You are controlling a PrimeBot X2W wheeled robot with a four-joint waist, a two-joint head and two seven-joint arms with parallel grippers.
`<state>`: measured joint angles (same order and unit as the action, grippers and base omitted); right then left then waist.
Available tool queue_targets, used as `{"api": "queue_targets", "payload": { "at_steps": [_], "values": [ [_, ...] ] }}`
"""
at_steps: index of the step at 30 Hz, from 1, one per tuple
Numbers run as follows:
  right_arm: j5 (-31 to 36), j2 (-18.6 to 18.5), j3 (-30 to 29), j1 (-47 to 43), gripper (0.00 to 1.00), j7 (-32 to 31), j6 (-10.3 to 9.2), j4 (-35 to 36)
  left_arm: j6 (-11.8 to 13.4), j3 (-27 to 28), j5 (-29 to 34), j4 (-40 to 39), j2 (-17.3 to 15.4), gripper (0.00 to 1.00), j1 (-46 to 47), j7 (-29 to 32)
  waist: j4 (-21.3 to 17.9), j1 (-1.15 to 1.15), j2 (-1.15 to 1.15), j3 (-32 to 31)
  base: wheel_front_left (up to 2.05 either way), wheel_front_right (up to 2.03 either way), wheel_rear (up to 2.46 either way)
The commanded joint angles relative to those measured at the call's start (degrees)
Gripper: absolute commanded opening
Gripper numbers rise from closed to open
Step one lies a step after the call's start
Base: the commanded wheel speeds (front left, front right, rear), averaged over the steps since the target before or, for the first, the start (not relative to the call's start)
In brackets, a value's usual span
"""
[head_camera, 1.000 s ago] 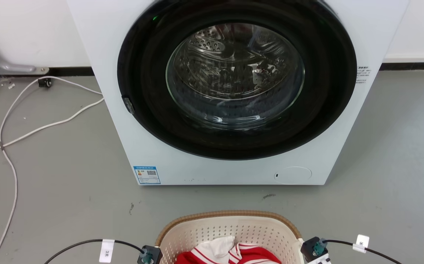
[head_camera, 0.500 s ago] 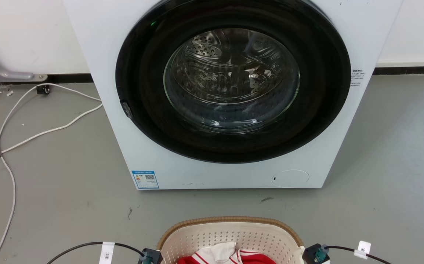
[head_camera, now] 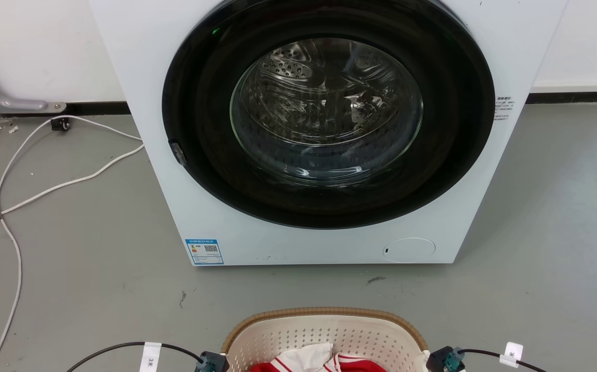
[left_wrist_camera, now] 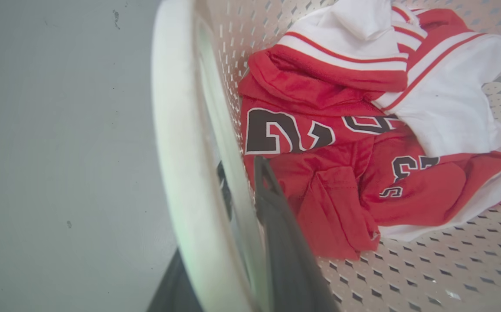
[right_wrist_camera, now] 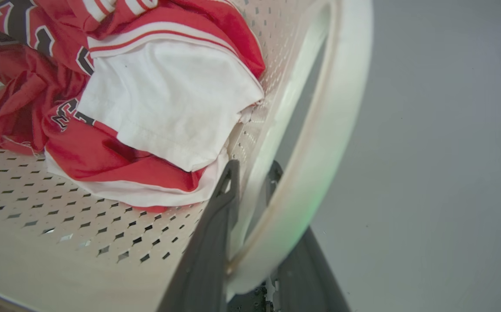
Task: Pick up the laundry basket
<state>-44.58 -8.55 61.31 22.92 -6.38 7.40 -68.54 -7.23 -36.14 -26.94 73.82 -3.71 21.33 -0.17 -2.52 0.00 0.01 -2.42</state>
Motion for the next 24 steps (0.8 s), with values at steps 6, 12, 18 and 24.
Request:
{"api": "queue_targets", "payload": {
  "at_steps": [6,12,18,24],
  "values": [
    [-1.37,-0.69,2.16,0.56,0.00,0.23,0.16,-0.50,-0.35,-0.97,-0.63,-0.26,-0.80,0.00,0.45,-0.76,0.10,0.00,-0.01,0.08,0.00,0.00,0.00],
    [-2.61,-0.73,3.59,0.71,0.00,0.46,0.16,-0.79,-0.35,-1.56,-1.25,-0.22,-0.88,0.00,0.51,-1.00,0.18,0.00,-0.01,0.13,0.00,0.00,0.00],
    [-3.92,-0.75,4.89,1.01,0.00,0.62,0.16,-1.01,-0.35,-2.05,-1.86,-0.19,-0.80,0.00,0.58,-1.08,0.33,0.00,-0.01,0.22,0.00,0.00,0.00],
    [-4.80,-0.78,5.93,1.30,0.00,0.75,0.16,-1.19,-0.35,-2.46,-2.38,-0.18,-0.87,0.00,0.52,-1.15,0.35,0.00,-0.01,0.24,0.00,0.00,0.00]
  ]
}}
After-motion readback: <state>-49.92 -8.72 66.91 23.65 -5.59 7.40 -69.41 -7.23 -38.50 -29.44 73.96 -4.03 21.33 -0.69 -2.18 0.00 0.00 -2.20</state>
